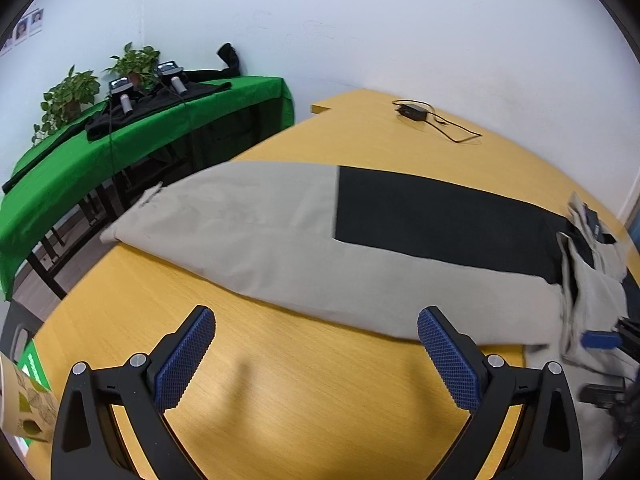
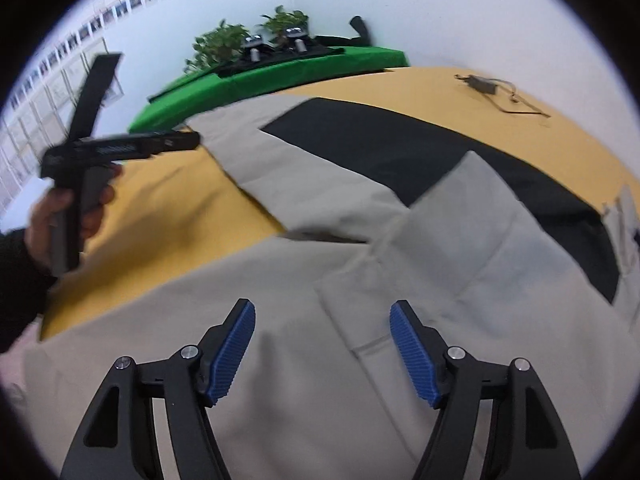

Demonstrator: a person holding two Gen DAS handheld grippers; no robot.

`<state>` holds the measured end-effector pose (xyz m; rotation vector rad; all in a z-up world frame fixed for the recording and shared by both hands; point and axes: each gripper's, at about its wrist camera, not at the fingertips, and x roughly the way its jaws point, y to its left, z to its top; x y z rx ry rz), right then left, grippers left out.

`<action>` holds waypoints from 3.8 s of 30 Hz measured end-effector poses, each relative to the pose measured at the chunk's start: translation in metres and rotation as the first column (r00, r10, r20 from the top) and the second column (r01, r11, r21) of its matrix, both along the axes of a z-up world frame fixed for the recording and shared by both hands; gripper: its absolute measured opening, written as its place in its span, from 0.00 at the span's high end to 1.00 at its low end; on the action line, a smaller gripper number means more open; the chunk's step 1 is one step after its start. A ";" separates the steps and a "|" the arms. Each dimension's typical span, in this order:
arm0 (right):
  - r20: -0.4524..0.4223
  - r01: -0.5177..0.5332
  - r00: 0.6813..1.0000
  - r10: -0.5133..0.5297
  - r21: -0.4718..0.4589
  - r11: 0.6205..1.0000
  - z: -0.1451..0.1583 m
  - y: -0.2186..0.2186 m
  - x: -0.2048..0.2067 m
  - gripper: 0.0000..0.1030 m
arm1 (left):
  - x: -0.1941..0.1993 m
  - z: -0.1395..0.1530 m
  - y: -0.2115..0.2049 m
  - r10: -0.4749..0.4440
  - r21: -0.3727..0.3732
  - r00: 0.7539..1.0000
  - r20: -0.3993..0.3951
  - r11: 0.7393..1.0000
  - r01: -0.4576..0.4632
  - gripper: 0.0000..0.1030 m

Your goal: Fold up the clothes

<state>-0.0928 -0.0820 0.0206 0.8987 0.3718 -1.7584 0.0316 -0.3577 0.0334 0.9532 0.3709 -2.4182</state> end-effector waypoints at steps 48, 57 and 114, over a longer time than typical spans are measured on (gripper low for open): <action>0.326 0.535 0.845 -0.424 -0.500 0.681 0.042 0.290 0.118 0.31 | -0.097 0.111 0.310 -0.601 -0.035 0.730 -0.327 0.779 0.626 0.97; 0.404 0.731 0.682 -0.610 -0.414 0.543 0.026 0.392 0.129 0.28 | -0.081 0.020 0.438 -0.732 -0.173 0.681 0.002 0.671 0.721 0.31; 0.025 0.853 0.517 -0.856 -0.091 0.513 0.078 0.407 -0.011 0.96 | -0.065 -0.097 0.227 -0.516 0.010 0.840 0.165 0.853 0.522 0.02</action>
